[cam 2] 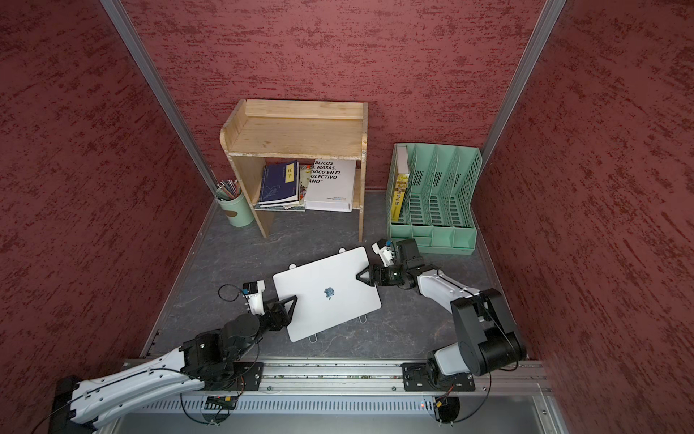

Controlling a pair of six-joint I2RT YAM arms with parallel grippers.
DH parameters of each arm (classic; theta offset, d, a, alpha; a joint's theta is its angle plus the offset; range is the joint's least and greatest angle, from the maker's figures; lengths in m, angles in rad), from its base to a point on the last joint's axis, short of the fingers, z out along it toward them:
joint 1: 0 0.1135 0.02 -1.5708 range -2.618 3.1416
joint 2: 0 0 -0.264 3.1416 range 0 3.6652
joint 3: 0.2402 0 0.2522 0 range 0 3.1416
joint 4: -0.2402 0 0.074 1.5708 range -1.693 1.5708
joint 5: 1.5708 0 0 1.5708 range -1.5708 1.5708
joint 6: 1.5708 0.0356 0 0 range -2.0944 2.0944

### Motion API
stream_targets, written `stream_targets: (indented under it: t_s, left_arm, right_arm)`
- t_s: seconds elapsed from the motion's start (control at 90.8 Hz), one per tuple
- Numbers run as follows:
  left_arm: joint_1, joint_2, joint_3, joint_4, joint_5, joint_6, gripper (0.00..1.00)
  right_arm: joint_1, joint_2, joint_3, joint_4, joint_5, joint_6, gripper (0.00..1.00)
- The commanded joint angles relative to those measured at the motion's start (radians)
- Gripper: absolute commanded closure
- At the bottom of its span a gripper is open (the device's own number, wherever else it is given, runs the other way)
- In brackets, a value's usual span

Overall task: Close the laptop lid and set it aside
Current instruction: Pick up the laptop from the computer stand.

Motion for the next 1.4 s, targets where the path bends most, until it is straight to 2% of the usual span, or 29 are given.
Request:
stream_targets:
  t_s: [0.0,0.165,0.419,0.782,1.201,1.388]
  left_arm:
    - [-0.004,0.002,-0.016,0.016,0.020,-0.006,0.18]
    - [-0.007,0.006,-0.053,0.027,0.043,-0.039,0.18]
    - [-0.009,0.011,-0.114,0.122,0.013,-0.065,0.19]
    - [-0.009,0.025,-0.112,0.220,0.022,-0.061,0.41]
    - [-0.010,-0.040,0.006,0.069,0.048,-0.024,0.58]
    - [-0.009,-0.023,0.052,0.044,0.063,-0.005,0.66]
  right_arm:
    - [-0.006,0.019,-0.017,0.059,-0.027,0.020,0.21]
    - [-0.006,0.035,-0.018,0.060,-0.038,0.034,0.26]
    - [-0.006,0.039,-0.029,0.066,-0.049,0.053,0.32]
    - [-0.007,0.013,-0.008,0.024,-0.071,0.055,0.48]
    - [-0.006,-0.081,0.027,-0.037,-0.078,0.064,0.66]
    - [-0.006,-0.085,0.026,-0.041,-0.094,0.068,0.74]
